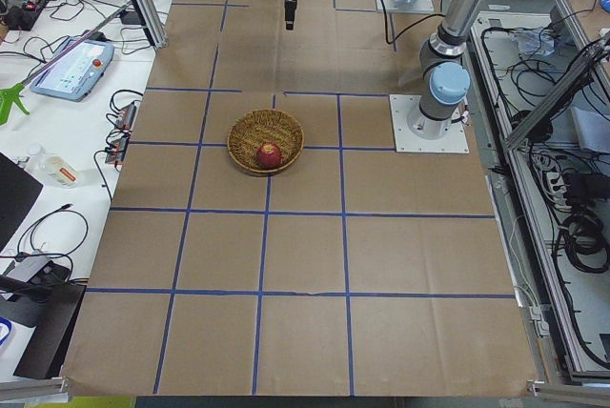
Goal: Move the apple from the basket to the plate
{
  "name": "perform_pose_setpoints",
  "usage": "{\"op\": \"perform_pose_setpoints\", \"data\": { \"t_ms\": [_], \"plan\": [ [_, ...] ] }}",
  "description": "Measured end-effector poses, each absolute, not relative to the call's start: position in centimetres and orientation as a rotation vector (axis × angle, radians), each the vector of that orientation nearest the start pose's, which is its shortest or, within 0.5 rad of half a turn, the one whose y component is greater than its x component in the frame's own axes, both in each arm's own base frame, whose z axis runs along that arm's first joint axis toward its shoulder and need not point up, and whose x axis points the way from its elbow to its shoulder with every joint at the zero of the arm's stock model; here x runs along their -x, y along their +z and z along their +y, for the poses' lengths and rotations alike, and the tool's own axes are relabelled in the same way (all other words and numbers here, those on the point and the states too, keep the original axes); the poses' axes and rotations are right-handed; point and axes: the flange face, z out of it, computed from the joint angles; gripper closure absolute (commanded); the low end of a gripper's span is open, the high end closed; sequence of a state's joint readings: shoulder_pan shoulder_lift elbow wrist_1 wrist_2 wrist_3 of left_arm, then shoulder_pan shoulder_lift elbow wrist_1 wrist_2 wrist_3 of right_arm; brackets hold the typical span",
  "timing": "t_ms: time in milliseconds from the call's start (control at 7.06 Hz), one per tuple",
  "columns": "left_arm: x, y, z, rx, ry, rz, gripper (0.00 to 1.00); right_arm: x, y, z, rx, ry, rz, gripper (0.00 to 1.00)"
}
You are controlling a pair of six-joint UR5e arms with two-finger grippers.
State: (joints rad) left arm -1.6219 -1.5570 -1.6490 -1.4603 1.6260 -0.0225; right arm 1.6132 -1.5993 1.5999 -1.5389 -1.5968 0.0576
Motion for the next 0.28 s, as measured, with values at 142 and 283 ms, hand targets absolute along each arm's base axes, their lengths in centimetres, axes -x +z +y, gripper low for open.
{"op": "perform_pose_setpoints", "data": {
  "t_ms": [142,283],
  "plan": [
    [15.28,46.72,-48.24,-0.042,-0.073,3.087,0.01,-14.97,48.46,-47.08,-0.047,0.047,3.17,0.0],
    [15.26,46.66,-48.24,-0.042,-0.072,3.087,0.01,-14.92,48.47,-47.1,-0.055,0.046,3.17,0.0]
  ]
}}
